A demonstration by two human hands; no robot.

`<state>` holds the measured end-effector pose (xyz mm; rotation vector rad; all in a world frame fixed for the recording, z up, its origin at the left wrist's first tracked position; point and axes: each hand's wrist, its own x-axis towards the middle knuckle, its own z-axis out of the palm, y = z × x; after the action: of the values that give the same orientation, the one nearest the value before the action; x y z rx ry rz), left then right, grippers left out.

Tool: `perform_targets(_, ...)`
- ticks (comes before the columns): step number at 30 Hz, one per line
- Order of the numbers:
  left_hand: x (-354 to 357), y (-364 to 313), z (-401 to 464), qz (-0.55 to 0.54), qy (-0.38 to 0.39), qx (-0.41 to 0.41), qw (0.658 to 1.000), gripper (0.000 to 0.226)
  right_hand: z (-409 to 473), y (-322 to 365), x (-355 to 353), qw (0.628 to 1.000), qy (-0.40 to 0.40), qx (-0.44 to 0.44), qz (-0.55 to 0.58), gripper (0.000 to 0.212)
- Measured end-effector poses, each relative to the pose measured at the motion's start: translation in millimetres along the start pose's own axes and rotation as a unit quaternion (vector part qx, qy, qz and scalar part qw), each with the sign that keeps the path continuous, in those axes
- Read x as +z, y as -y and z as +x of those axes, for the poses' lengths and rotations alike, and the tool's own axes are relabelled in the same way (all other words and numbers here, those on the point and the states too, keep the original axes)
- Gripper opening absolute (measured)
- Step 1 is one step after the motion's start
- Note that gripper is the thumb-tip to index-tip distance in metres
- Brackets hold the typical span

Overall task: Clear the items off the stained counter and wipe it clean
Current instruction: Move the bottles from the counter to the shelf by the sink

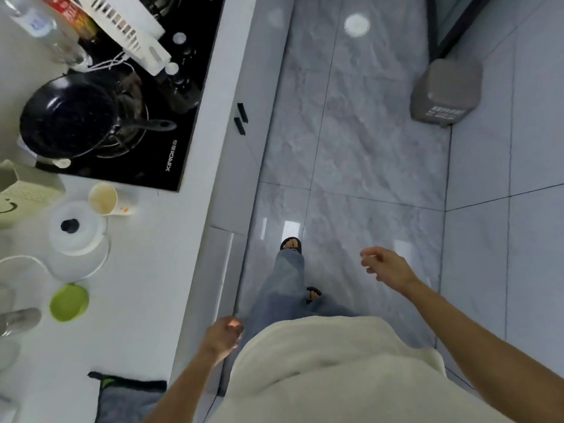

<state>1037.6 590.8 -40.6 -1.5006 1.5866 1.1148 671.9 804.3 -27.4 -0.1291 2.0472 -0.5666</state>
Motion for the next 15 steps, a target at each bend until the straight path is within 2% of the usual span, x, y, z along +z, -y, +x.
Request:
perform_targets(3, -36.9, -59.9, 23.6, 0.013, 0.001, 0.016, 1.0, 0.023, 4.3, 1.2, -8.0, 0.999, -0.007, 0.033, -0.004, 0.02)
perform_targets(9, -96.5, -206.9, 52.5, 0.109, -0.01, 0.129, 0.986, 0.034, 6.0, -10.7, -21.7, 0.989, -0.049, 0.125, 0.057, 0.021)
perform_targets(11, -111.0, -255.1, 62.4, 0.112, -0.004, 0.156, 0.981, 0.035, 5.4, -11.4, -28.7, 0.986, -0.052, 0.147, 0.053, 0.022)
perform_targets(15, -132.7, -335.2, 83.7, 0.066, 0.013, 0.192, 0.979, 0.022, 15.2, -8.8, -50.3, 0.983, -0.064, 0.169, 0.044, 0.02)
